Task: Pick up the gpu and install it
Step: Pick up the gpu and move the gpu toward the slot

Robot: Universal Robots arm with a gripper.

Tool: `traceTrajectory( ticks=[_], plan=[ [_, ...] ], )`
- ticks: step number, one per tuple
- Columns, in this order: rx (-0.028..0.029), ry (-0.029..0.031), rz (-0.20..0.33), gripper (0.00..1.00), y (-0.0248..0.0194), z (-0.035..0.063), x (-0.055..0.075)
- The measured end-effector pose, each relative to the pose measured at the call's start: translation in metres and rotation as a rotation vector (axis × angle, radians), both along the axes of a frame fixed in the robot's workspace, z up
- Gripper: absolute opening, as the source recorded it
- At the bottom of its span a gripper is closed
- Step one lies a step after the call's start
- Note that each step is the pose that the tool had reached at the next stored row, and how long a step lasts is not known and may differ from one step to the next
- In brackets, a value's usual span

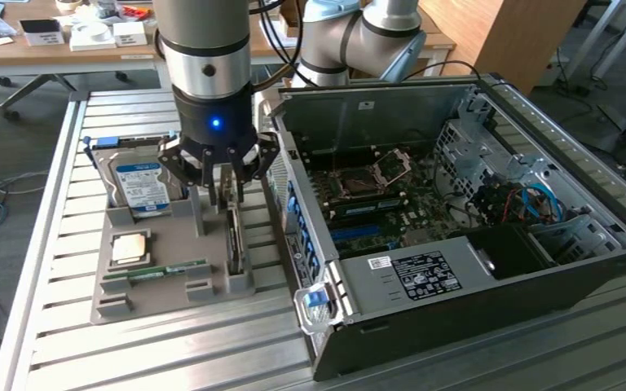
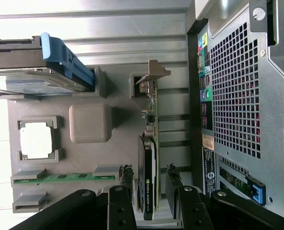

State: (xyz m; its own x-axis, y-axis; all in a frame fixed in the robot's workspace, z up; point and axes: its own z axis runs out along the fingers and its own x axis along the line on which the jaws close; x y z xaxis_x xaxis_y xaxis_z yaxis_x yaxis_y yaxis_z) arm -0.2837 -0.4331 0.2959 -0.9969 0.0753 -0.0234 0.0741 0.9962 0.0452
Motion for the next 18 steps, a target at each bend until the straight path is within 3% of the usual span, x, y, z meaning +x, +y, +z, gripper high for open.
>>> traceTrajectory(
  ticks=[7, 18],
  plan=[
    [-0.0001, 0.0001, 0.0, 0.41, 0.0, -0.0027, 0.001],
    [-0.0001, 0.0001, 0.0, 0.41, 0.0, -0.0188, 0.001]
  ],
)
